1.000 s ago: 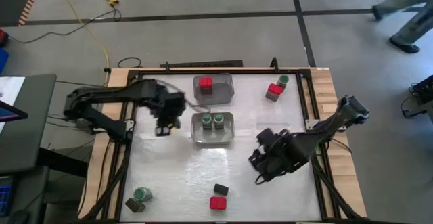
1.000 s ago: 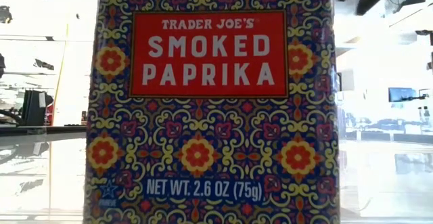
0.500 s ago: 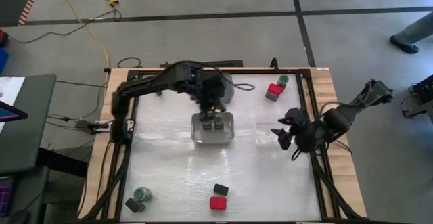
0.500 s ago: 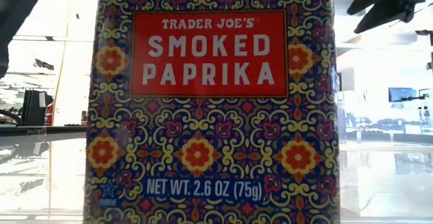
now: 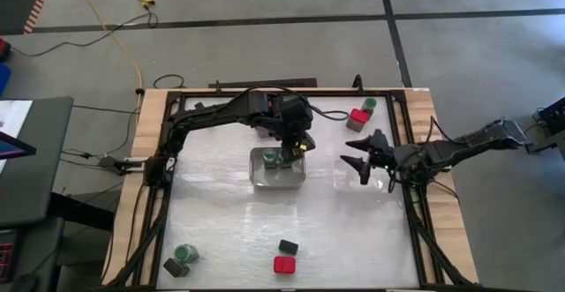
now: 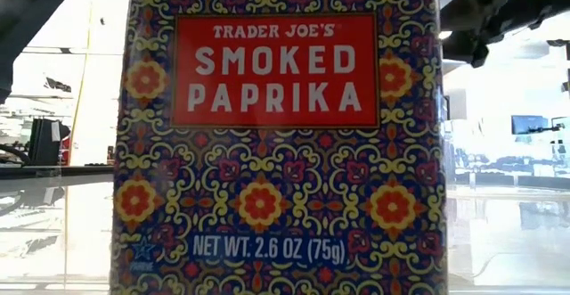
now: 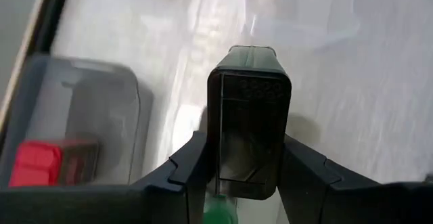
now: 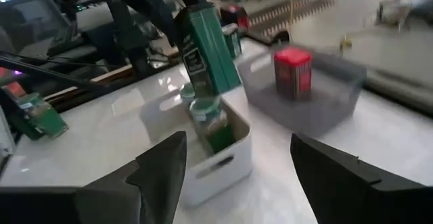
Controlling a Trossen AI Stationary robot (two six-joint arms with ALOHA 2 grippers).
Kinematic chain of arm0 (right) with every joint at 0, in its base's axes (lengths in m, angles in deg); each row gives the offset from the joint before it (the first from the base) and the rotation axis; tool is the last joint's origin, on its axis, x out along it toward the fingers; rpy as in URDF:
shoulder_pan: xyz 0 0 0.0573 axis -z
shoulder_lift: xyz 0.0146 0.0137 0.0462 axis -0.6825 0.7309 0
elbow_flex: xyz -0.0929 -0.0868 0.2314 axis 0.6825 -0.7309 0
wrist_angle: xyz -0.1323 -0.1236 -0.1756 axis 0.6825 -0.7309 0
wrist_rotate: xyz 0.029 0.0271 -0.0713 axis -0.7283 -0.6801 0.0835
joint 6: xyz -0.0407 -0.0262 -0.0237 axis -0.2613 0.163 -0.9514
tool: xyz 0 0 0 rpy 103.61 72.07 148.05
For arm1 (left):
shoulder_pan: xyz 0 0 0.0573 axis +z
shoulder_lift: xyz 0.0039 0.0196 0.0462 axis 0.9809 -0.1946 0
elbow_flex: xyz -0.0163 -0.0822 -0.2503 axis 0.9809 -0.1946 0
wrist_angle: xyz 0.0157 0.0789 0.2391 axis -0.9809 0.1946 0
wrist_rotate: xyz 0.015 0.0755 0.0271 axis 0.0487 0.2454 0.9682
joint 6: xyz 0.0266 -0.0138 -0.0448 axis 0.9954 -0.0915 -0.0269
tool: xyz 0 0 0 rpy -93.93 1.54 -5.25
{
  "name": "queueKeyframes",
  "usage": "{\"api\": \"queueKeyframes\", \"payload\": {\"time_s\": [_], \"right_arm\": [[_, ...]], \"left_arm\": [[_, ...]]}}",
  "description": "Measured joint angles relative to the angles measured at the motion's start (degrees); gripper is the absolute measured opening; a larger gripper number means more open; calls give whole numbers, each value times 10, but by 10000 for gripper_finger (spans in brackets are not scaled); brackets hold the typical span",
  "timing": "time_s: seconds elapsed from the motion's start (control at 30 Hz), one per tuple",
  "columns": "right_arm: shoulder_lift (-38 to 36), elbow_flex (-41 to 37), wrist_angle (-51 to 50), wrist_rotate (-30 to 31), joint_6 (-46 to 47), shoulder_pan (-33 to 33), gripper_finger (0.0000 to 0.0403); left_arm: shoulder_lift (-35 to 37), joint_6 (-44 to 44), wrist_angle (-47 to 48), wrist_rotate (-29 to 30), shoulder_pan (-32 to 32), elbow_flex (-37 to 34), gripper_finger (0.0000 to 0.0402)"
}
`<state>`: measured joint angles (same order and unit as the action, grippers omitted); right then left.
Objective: Sort spices by type
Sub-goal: Put the black spice can into the transparent bin
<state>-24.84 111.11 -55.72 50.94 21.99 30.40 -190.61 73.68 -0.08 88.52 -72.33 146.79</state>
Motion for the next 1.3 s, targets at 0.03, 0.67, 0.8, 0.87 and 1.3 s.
{"api": "queueKeyframes", "payload": {"time_s": [0.03, 0.67, 0.8, 0.87, 1.3], "right_arm": [[3, -4, 16, -13, -17, 15, 290], [156, 25, 203, -300, -139, 210, 290], [199, 59, 210, -358, -139, 220, 290], [215, 70, 207, -368, -139, 221, 290], [244, 91, 200, -382, -142, 220, 128]], "left_arm": [[0, 0, -6, 0, -1, 0, 136], [0, 1, -63, -10, -12, 0, 136], [0, 8, -68, -12, -14, 0, 136], [0, 6, -68, -12, -14, 0, 137], [0, 16, -71, -17, -15, 0, 137]]}}
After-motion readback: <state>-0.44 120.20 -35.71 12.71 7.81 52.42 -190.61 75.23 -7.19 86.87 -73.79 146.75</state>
